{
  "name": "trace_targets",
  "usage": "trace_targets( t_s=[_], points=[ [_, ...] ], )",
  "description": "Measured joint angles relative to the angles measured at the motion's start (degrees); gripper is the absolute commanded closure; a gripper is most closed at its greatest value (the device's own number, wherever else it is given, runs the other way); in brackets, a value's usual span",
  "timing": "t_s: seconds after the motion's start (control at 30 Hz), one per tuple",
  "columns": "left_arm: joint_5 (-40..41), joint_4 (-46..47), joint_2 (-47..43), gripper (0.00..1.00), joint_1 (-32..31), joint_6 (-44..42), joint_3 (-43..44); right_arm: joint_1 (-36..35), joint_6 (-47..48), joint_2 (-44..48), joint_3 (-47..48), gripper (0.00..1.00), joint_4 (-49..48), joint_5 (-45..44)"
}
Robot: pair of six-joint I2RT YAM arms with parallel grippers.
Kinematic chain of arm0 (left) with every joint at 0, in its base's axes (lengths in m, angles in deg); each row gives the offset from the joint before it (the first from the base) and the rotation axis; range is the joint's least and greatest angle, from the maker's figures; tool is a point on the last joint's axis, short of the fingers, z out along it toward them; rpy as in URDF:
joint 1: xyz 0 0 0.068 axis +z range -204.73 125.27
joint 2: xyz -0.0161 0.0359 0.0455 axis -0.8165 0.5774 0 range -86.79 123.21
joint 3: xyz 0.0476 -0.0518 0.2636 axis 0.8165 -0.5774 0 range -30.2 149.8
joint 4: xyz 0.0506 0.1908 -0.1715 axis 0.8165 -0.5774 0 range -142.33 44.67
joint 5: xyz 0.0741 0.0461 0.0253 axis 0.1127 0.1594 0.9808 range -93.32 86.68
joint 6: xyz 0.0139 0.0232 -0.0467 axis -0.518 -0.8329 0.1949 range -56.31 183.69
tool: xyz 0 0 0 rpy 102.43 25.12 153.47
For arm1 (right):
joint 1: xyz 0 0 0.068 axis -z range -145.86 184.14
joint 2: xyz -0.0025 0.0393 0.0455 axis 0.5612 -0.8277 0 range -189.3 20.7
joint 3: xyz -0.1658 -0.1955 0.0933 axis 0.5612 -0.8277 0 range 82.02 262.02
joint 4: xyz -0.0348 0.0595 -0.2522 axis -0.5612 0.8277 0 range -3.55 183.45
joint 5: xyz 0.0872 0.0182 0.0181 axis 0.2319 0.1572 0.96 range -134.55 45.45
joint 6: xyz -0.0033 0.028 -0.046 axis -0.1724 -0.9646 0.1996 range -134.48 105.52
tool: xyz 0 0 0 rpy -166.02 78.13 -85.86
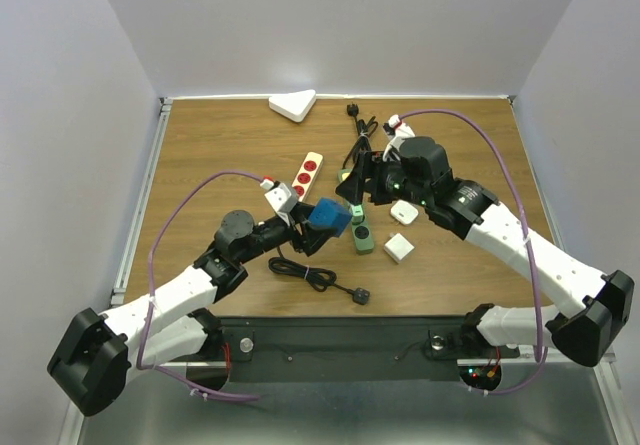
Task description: Insert the plug
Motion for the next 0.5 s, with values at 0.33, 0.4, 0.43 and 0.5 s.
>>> trace_targets(
  t_s=[0.33, 0.4, 0.43, 0.5],
  points=[
    [-0.33, -4.24, -0.22, 1.00, -3.34, -3.82, -0.09, 2.23, 1.53, -1.11, 0.20, 0.14, 3.17, 15.04],
    [0.00, -4.63, -0.22, 1.00, -3.93, -4.17, -0.09, 2.23, 1.68, -1.75, 0.17, 0.14, 3.41, 17.22],
    [0.17, -4.72, -0.28, 1.00, -4.28, -4.28, -0.09, 2.23, 1.73, -1.99, 0.17, 0.14, 3.45, 17.73],
    [0.46, -5.20, -0.70, 1.00, -4.87, -4.44, -0.09, 2.27, 2.14, -2.40, -0.11, 0.13, 3.58, 18.78]
  ],
)
